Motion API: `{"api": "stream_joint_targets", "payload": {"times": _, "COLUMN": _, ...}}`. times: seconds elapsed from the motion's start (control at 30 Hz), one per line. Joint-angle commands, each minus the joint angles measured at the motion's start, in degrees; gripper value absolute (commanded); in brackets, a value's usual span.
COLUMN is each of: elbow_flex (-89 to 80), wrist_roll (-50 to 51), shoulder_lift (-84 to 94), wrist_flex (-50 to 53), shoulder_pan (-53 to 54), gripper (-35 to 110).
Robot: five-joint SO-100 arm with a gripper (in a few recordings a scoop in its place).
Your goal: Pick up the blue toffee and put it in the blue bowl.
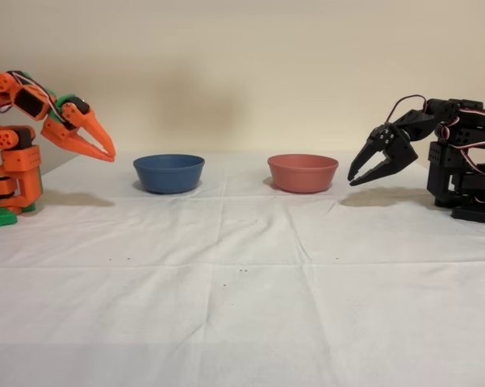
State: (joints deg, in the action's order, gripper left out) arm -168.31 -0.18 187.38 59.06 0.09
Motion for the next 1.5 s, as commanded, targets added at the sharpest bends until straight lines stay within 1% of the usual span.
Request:
{"api": "stream_joint_targets", "payload": {"times": 0.0, "elbow_flex": -3.43, "wrist_roll": 0.18, "shoulder_lift": -0.26, "wrist_flex": -3.78, "shoulder_pan": 0.62, "gripper": 0}}
{"api": "stream_joint_targets", "payload": {"times": 0.17, "elbow_flex": -10.46, "wrist_roll": -0.88, "shoulder_lift": -0.26, "wrist_flex": -9.49, "shoulder_pan": 0.62, "gripper": 0}}
{"api": "stream_joint_targets", "payload": {"times": 0.33, "elbow_flex": -10.72, "wrist_roll": 1.85, "shoulder_lift": -0.26, "wrist_flex": -7.21, "shoulder_pan": -2.11, "gripper": 0}}
{"api": "stream_joint_targets", "payload": {"times": 0.53, "elbow_flex": -10.72, "wrist_roll": 5.1, "shoulder_lift": -0.26, "wrist_flex": 0.44, "shoulder_pan": -2.72, "gripper": 0}}
{"api": "stream_joint_targets", "payload": {"times": 0.7, "elbow_flex": -10.72, "wrist_roll": 0.88, "shoulder_lift": -0.26, "wrist_flex": 2.9, "shoulder_pan": -2.72, "gripper": 0}}
{"api": "stream_joint_targets", "payload": {"times": 1.47, "elbow_flex": -10.72, "wrist_roll": -0.26, "shoulder_lift": -0.26, "wrist_flex": 2.9, "shoulder_pan": -3.6, "gripper": 0}}
